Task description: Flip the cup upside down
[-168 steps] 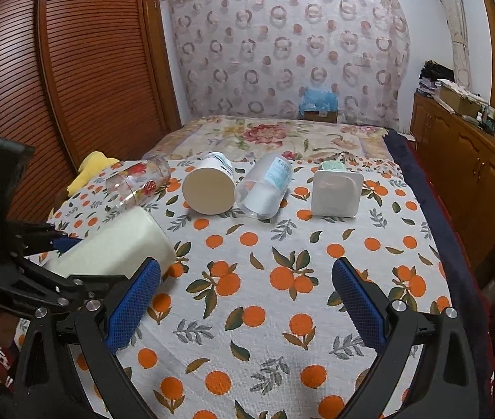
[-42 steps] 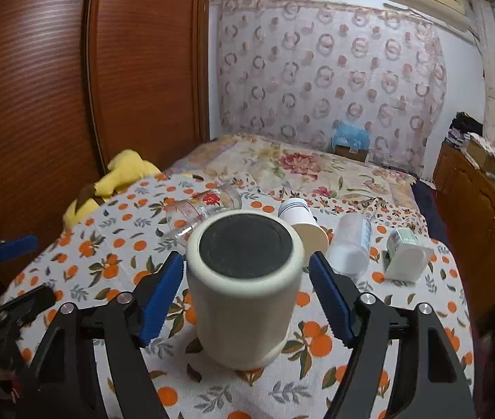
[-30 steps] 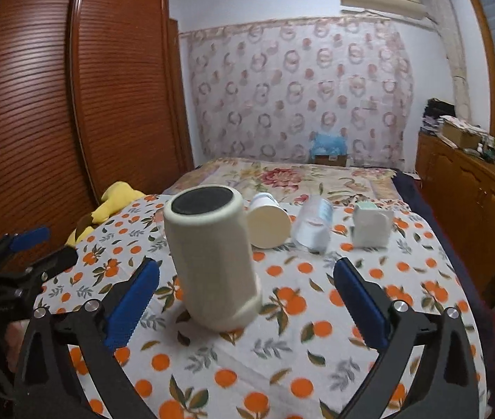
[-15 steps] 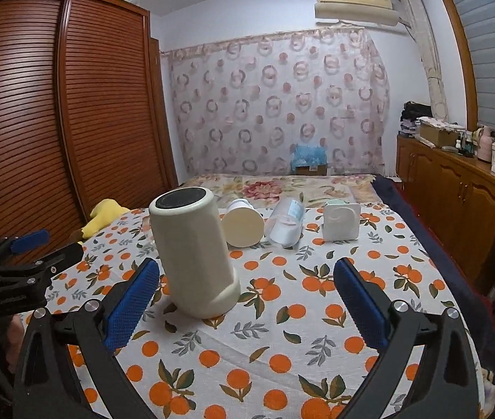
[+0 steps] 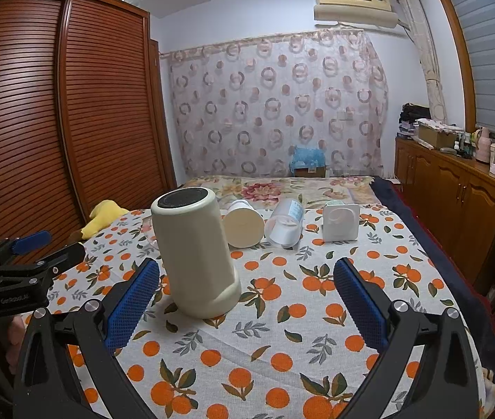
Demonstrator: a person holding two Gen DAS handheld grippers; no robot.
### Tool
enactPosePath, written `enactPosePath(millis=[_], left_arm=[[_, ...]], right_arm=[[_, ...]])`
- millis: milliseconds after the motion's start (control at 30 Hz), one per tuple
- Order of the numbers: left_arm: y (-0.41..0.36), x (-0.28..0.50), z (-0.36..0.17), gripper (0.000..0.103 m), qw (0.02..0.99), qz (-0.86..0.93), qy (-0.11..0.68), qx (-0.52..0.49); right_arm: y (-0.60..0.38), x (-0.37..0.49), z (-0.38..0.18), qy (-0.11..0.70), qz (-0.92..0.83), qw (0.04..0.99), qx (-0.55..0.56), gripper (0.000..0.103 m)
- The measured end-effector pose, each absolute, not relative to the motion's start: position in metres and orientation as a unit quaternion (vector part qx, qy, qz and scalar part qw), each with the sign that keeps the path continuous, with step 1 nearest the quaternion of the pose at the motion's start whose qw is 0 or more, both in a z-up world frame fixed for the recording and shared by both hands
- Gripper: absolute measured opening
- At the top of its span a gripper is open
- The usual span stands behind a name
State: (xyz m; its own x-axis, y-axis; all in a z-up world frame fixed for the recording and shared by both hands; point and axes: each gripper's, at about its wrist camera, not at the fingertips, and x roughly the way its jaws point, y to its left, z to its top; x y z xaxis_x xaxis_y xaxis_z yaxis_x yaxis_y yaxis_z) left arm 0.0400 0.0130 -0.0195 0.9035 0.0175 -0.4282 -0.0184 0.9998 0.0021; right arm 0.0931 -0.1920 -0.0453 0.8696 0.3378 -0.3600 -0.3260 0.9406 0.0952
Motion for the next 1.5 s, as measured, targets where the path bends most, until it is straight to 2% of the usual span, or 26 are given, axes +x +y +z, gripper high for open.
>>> enactPosePath(millis=[1500], left_arm=[[0.0118,0.0389,-0.0178,0.095,0.976,0.009,0.217,0.001]], right_arm=[[-0.1916,0.0917,-0.0453,0.189,0.172,0.967,0.017,0.101]])
